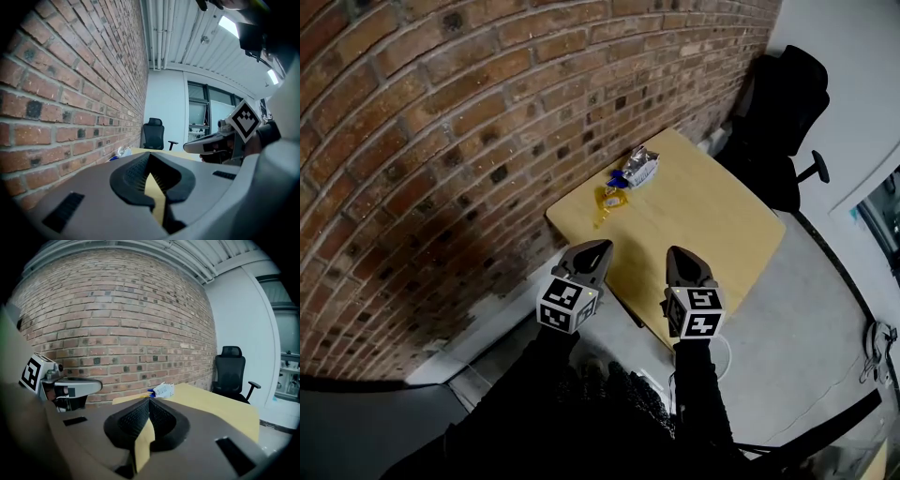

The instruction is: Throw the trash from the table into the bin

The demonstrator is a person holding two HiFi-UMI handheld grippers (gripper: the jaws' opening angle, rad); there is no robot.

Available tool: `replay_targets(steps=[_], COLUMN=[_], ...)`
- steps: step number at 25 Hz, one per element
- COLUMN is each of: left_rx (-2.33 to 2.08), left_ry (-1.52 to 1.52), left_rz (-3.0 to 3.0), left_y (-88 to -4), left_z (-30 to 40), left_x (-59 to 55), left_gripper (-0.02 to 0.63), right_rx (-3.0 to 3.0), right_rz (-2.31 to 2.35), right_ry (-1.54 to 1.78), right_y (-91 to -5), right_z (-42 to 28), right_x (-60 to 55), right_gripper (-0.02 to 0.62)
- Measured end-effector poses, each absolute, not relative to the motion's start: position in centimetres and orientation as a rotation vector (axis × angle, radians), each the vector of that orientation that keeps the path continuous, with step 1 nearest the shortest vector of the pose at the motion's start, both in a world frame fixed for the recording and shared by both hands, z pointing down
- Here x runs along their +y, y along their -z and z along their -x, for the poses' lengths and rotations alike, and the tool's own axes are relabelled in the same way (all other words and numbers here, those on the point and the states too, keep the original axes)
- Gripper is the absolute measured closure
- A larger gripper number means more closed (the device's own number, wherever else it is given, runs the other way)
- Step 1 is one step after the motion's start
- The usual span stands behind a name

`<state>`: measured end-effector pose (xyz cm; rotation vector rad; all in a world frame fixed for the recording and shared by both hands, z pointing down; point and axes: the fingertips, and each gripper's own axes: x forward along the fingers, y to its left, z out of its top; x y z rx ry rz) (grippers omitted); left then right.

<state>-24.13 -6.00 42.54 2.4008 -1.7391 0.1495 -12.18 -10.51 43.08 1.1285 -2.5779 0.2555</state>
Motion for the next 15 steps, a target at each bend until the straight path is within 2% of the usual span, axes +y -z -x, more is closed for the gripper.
replay_targets(steps=[15], left_rx=[-1.859], left_ry=[-0.157], left_rz=[-2.310], left_y=[-42.5], left_z=[27.8], left_x=[-10.0], left_gripper=[0.600], right_rx=[-2.652], right_rz=[-0.918], right_ry=[-0.188], right_y=[-42.8], right_z=[19.1], right_x=[-16.3], right_gripper=[0.583])
